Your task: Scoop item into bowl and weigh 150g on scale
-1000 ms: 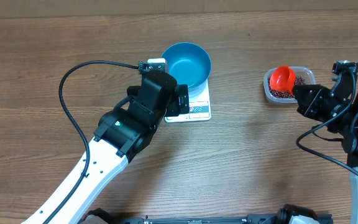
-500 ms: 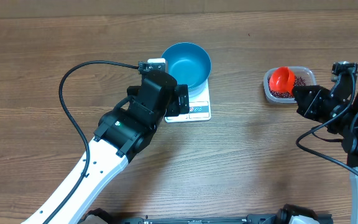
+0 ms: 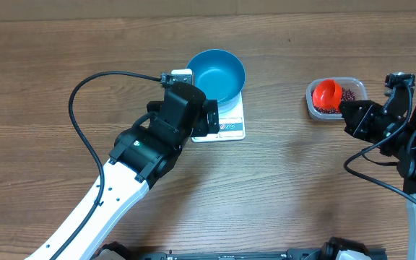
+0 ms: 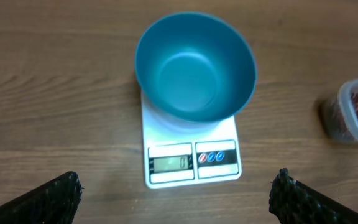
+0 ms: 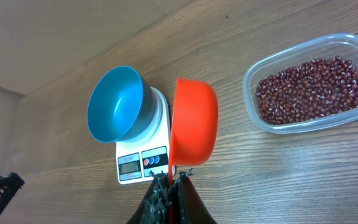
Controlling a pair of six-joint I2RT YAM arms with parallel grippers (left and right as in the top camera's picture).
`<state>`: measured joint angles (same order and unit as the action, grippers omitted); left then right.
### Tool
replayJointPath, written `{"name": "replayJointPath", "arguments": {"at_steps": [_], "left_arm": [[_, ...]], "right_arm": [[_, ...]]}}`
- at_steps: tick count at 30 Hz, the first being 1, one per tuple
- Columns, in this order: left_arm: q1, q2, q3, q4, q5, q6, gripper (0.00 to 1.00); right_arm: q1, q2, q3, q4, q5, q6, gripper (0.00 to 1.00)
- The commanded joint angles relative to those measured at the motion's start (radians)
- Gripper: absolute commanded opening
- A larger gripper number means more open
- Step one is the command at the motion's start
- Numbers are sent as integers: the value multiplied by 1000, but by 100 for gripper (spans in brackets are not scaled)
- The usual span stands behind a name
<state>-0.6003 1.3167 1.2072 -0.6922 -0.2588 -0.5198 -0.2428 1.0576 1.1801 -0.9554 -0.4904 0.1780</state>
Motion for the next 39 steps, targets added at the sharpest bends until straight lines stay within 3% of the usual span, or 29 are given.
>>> {"name": "replayJointPath", "arguments": {"at_steps": [1,4,9,15,22,39], "left_arm": [[6,5,8,-2,28,150,99],[7,5,8,-4,114,388,100],[54,5,8,-48,296,591,100],[150,5,8,-94,372,565,100],[165,5,8,-116,393,534,100],[162,197,5,-146,409,687,99]], "right_arm": [[-5,0,26,-1,-5,-12,4],[-5,0,26,-2,-5,-12,4],[-5,0,26,-5,-5,-12,4],[-5,0,26,-14,-5,-12,4],[-5,0,26,-17,-5,-12,4],[-5,0,26,-30,-4,-23,4]]}}
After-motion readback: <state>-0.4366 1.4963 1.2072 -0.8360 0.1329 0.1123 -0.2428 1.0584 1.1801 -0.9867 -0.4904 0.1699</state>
